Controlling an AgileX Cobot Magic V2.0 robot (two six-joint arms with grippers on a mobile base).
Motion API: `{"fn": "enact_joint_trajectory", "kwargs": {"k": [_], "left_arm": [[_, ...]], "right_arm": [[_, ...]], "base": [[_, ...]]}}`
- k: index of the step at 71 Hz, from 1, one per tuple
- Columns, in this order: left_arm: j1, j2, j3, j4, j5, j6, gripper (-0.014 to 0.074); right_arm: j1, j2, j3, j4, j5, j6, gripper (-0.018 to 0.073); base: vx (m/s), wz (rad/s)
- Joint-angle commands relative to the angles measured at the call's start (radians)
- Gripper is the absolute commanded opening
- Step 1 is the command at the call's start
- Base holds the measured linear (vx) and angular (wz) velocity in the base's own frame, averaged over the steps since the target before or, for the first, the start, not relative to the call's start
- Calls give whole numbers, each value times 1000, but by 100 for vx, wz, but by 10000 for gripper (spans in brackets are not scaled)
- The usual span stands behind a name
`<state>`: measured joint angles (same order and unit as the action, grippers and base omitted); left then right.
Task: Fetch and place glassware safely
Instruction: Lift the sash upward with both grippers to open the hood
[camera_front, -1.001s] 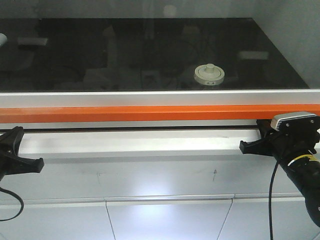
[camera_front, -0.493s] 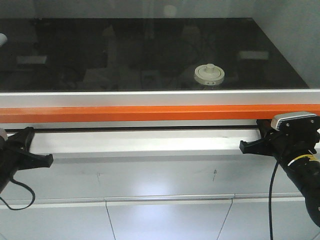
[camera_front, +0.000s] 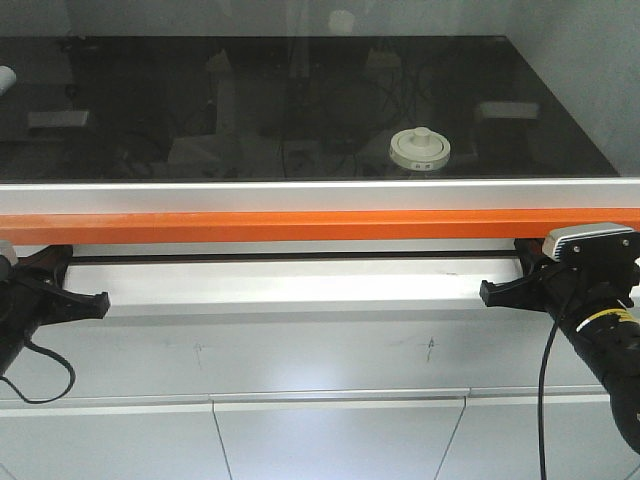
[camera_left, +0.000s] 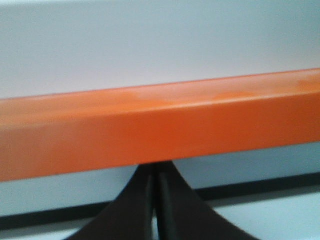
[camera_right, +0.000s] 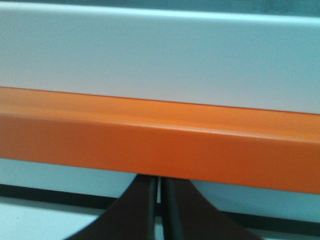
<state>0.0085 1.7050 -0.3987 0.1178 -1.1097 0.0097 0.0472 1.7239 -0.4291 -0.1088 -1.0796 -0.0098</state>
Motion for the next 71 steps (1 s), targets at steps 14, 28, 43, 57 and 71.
{"fn": "enact_joint_trajectory", "kwargs": {"k": [14,28,43,57,71], "left_arm": [[-5,-125,-43,-15,-128,-10,-7],[-5,-170,-43,-15,-114,-10,-7],[-5,-238,-45,-15,-90,-10,-7],[-5,-317,-72,-14,2,-10,-7],[-5,-395,-157,-14,119,-10,-7]], "right_arm": [[0,-52,-39,-1,-264,16,-1],[0,-99,-39,-1,-262,21,-1],[0,-159,-41,-1,-214,21,-1],[0,-212,-42,-1,-188,19,-1],[0,-259,-55,-4,-139,21,-1]], "base": [[0,0],[0,0],[0,0],[0,0],[0,0]]}}
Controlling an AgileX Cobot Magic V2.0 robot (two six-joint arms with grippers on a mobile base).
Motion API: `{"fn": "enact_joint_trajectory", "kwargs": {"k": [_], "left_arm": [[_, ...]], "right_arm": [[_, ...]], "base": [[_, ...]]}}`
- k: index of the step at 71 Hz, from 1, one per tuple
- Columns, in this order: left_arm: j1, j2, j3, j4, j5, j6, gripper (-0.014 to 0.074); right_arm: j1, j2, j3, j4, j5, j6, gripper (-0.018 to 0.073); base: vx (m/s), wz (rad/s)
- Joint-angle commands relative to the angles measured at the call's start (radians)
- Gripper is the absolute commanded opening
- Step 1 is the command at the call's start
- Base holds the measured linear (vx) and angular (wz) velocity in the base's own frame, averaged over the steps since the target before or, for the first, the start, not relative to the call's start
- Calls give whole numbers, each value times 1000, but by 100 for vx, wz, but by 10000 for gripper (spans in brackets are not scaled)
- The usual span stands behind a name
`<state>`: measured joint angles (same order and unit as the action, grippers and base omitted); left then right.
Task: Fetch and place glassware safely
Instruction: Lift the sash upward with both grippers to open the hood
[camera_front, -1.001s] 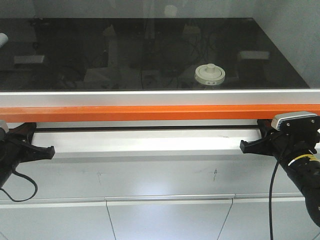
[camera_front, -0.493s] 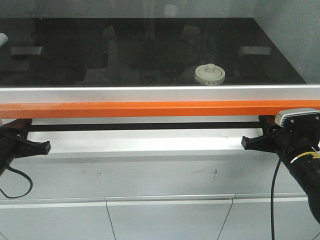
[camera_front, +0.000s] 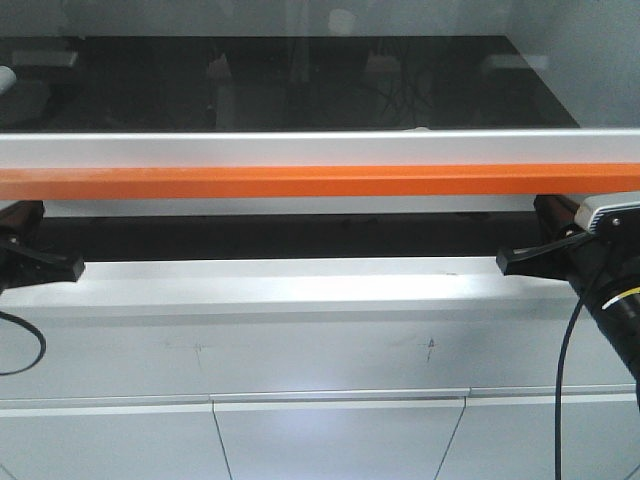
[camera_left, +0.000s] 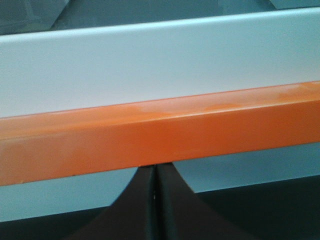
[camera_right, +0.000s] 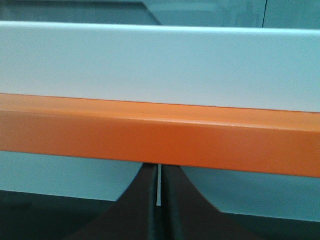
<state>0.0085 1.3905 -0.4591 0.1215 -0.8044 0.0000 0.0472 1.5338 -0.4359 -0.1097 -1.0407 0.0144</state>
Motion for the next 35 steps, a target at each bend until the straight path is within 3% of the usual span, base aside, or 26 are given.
{"fn": "enact_joint_trajectory", "kwargs": {"k": [1,35], "left_arm": [[-5,-85,-104,-18,-176,0,-7],[-5,-221,-253,-17,13,0,-7]], "right_arm": [[0,-71,-50,-3,-176,-3,-1],[0,-228,-176,-31,25,-2,-1]], "base": [[0,0],[0,0]]}}
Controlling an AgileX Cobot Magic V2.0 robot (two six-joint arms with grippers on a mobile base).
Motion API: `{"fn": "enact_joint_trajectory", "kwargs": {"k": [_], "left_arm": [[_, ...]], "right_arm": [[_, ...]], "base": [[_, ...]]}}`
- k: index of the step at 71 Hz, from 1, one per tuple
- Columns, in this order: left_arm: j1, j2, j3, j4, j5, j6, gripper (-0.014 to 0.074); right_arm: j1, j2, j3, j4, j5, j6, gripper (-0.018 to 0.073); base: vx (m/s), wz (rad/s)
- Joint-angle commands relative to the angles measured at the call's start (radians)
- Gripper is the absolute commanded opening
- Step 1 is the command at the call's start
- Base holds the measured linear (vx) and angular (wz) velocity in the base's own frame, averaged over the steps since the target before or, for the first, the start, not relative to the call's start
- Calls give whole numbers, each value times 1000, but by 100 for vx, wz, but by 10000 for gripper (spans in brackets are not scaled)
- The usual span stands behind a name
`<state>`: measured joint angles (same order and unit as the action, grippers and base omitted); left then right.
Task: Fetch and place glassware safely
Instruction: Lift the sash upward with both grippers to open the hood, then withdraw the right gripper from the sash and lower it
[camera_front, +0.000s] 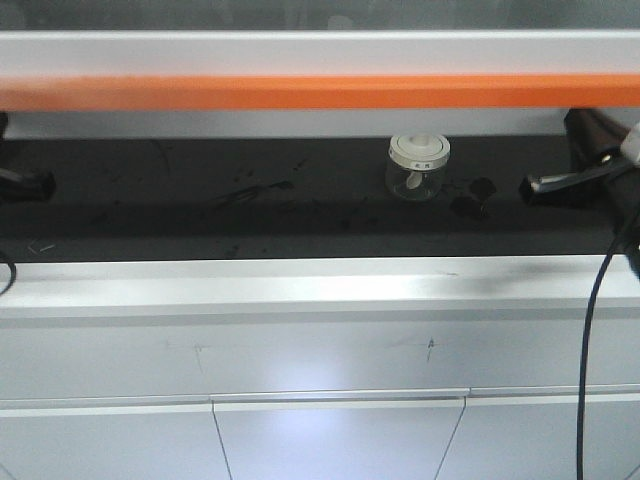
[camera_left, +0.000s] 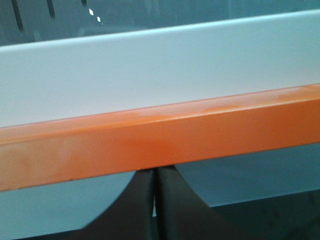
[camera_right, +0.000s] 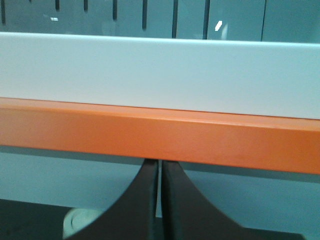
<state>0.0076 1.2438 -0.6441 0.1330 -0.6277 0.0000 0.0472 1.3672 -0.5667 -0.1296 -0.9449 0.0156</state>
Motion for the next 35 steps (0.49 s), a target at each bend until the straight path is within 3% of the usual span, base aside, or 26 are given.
{"fn": "enact_joint_trajectory", "kwargs": {"k": [1,35], "left_arm": [[-4,-78,-68,-29,-161,0,-7],[-4,-154,-67,-29,-86,0,-7]], "right_arm": [[0,-68,-45,-11,-68,-3,-1],[0,-98,-45,-11,-26,36,-1]], "base": [[0,0],[0,0]]}}
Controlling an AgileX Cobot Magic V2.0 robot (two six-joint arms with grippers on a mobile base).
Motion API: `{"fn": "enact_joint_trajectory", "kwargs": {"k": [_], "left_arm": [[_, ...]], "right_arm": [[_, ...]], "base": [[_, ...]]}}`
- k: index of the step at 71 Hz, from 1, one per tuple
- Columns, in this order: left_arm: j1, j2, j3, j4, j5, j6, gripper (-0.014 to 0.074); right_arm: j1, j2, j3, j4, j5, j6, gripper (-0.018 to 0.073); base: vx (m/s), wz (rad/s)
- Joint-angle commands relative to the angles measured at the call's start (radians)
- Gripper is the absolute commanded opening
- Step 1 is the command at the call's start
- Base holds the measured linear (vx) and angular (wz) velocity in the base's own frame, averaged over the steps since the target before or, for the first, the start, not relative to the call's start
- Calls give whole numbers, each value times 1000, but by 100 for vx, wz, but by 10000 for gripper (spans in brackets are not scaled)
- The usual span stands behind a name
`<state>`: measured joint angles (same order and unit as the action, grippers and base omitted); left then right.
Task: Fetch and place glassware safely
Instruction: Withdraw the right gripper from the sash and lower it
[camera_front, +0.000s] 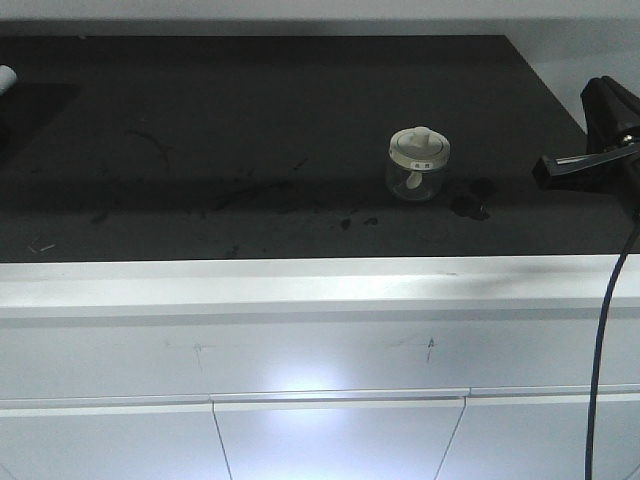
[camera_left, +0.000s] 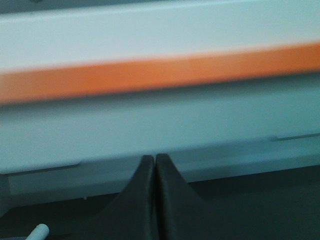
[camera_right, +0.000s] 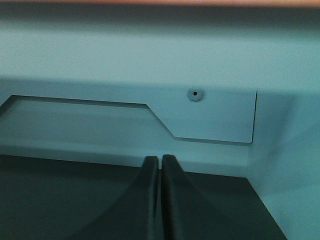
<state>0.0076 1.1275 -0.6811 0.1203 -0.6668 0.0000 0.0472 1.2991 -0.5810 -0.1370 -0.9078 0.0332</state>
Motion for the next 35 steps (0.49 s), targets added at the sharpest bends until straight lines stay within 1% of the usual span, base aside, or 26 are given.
{"fn": "enact_joint_trajectory", "kwargs": {"k": [1,7,13,20,30,35], "left_arm": [[-4,-42,-30,-16,-38,0,-7],[-4,-73,-30,-16,25,0,-7],[-4,-114,-30,-16,107,0,-7],[-4,-179,-30,-17,218,0,-7],[-4,-281,-30,-17,378,0,-7],[-4,-335,-30,-17,454,-6,-7]], "right_arm": [[0,-32,-31,-6,-60,21,-1],[0,-51,-31,-9,-35,37,-1],[0,-88,-31,-16,35,37,-1],[0,-145,-31,-28,172,42,-1],[0,-241,-31,-34,404,86,-1],[0,-281,-31,-56,474,93,-1]], "base": [[0,0],[0,0],[0,0],[0,0],[0,0],[0,0]]}}
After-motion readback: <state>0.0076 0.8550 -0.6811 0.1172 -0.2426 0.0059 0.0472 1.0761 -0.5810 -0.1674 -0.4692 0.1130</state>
